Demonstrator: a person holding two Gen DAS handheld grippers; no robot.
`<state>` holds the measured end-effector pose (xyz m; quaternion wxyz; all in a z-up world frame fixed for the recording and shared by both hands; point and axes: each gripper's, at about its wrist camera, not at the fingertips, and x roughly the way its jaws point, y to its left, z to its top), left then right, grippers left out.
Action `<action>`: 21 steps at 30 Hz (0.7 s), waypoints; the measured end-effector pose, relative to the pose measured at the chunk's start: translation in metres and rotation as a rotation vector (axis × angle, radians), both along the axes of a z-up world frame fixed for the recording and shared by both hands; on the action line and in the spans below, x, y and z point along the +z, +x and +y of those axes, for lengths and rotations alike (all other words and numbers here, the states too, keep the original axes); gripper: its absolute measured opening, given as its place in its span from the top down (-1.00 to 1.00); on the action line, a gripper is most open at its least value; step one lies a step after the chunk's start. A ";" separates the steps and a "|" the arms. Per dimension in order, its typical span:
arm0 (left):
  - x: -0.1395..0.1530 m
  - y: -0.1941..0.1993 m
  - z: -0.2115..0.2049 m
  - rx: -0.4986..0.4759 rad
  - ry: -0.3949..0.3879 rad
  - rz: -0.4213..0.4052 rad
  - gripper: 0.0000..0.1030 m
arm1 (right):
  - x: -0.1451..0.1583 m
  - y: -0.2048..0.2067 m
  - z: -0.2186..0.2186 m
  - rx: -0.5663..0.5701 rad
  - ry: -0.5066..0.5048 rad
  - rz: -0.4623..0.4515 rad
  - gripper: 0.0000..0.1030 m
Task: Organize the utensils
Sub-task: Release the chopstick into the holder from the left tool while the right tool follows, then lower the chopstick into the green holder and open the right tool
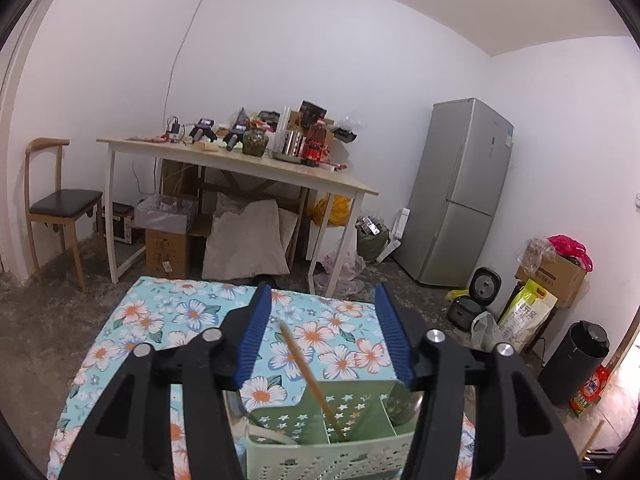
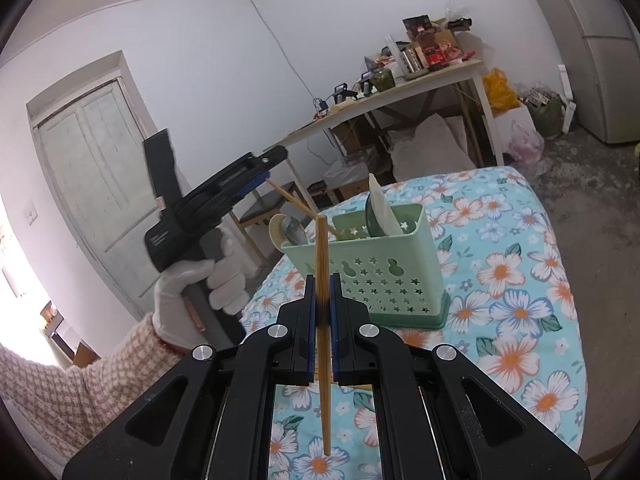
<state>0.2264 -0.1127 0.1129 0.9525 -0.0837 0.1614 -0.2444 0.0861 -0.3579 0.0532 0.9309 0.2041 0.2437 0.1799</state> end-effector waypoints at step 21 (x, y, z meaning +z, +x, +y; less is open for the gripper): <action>-0.024 -0.075 0.073 0.027 0.044 0.069 -0.26 | 0.013 -0.008 0.008 0.002 -0.001 -0.044 0.92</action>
